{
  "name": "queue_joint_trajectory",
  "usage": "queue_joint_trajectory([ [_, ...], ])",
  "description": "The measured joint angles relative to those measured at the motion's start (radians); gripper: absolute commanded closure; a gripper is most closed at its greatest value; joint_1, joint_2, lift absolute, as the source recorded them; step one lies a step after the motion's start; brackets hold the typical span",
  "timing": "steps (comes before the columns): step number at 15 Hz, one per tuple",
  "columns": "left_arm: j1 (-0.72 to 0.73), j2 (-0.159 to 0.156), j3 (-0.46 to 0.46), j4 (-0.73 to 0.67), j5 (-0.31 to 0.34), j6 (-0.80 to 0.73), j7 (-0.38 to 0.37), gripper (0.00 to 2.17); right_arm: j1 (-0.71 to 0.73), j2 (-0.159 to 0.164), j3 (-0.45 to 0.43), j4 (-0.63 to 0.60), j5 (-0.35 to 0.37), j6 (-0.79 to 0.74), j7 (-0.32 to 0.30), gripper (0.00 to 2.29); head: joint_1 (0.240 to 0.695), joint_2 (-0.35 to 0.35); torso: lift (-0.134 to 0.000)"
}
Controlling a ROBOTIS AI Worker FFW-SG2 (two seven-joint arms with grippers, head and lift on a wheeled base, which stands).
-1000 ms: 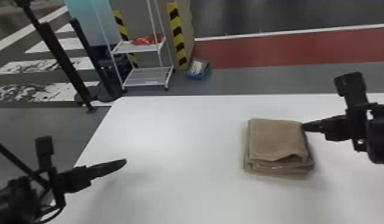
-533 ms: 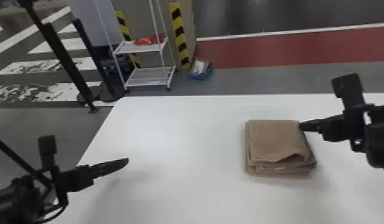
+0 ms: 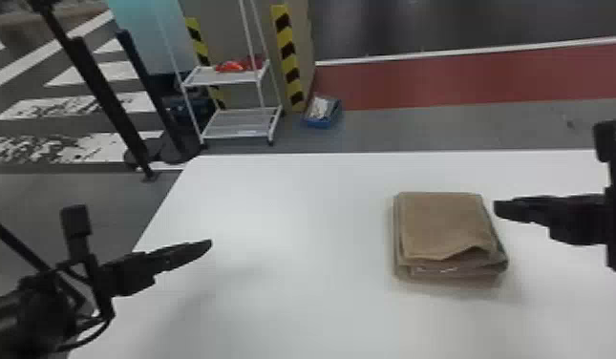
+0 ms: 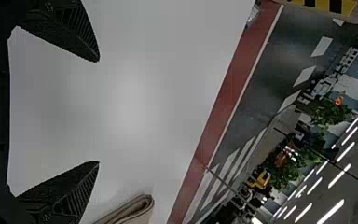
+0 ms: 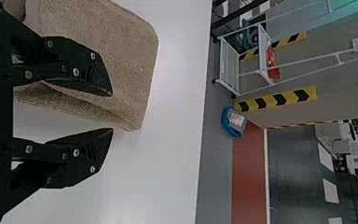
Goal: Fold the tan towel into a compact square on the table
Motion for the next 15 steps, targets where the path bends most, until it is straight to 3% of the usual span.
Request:
queue_joint_trajectory([
  [3,0.030,-0.063,0.009,-0.070,0.058,-0.011,0.018,0.09,0.137,0.000,-0.015,-0.152,-0.020,-0.027,-0.037,0.04,0.695,0.209,-0.125],
  [6,0.100,-0.141,-0.021,-0.090,0.146,-0.224,0.105,0.08,0.313,0.000,-0.018,-0.218,-0.063,-0.302,-0.140,0.05,0.695,0.180,-0.125],
  [9,0.176,-0.194,-0.094,-0.095,0.176,-0.451,0.214,0.09,0.463,0.000,-0.007,-0.231,-0.105,-0.676,-0.202,0.06,0.695,0.171,-0.125],
  [11,0.225,-0.230,-0.125,-0.099,0.164,-0.594,0.283,0.09,0.562,0.000,0.015,-0.230,-0.136,-0.894,-0.257,0.06,0.695,0.194,-0.125],
  [13,0.254,-0.236,-0.162,-0.104,0.105,-0.682,0.326,0.09,0.634,0.000,0.036,-0.210,-0.142,-1.012,-0.312,0.06,0.695,0.204,-0.125],
  [15,0.284,-0.237,-0.218,-0.120,0.032,-0.730,0.442,0.09,0.674,0.000,0.055,-0.193,-0.140,-1.061,-0.344,0.07,0.695,0.208,-0.125],
])
